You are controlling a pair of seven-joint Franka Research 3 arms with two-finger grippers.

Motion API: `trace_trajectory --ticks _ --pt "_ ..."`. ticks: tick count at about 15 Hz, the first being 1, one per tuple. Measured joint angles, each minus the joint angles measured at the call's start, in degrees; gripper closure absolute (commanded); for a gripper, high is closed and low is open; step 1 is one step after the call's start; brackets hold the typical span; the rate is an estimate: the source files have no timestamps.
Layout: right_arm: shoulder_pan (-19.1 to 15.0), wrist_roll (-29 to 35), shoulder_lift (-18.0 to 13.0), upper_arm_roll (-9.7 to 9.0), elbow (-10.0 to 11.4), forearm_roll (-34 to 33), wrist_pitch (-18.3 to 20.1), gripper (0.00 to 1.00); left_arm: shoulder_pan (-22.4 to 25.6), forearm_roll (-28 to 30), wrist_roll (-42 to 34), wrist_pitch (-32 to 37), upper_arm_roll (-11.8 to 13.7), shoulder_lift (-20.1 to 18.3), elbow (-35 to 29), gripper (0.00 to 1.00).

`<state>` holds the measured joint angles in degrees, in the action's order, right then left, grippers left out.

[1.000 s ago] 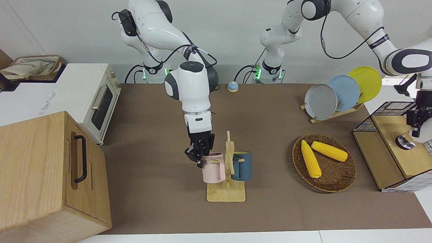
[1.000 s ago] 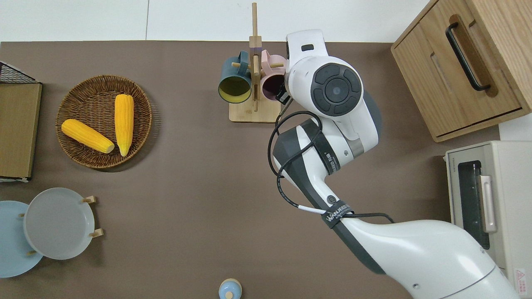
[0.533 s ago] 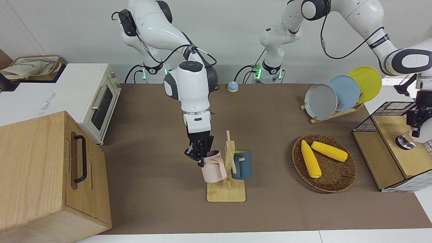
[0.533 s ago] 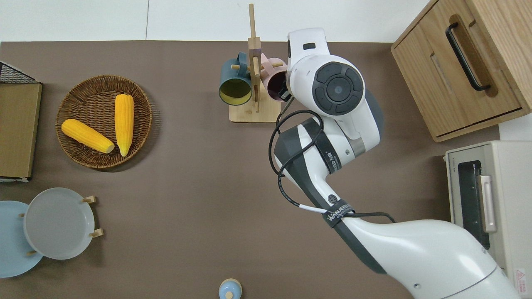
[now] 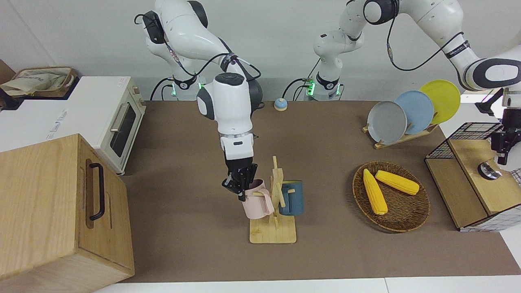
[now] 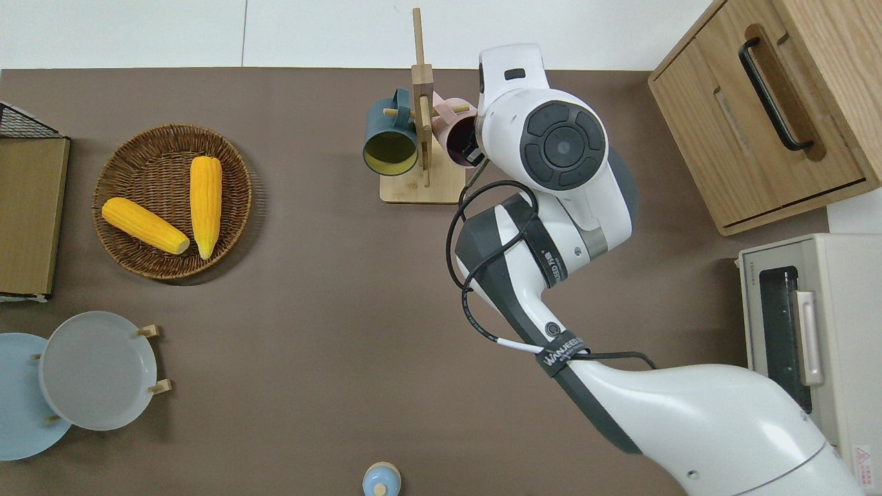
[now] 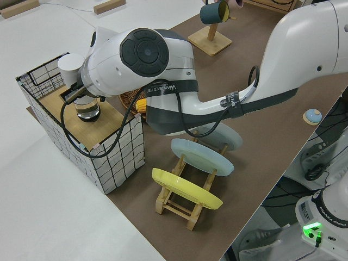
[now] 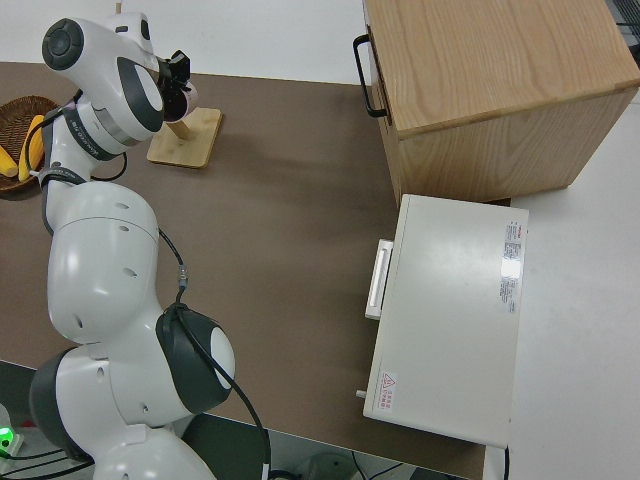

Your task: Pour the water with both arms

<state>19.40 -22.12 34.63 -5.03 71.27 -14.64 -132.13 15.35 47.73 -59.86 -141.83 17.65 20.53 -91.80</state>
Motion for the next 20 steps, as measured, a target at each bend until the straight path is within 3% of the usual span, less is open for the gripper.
trace_trajectory --ticks 3,20 --pt "0.0 0.2 0.0 0.14 -0.2 0.0 -0.1 0.988 0.0 -0.1 0.1 0.5 0.2 -0.1 0.3 1.00" --pt "0.0 1.3 -0.2 0.18 -0.3 0.3 0.0 0.986 0.0 -1.3 1.5 2.2 0.7 -0.8 0.8 1.00"
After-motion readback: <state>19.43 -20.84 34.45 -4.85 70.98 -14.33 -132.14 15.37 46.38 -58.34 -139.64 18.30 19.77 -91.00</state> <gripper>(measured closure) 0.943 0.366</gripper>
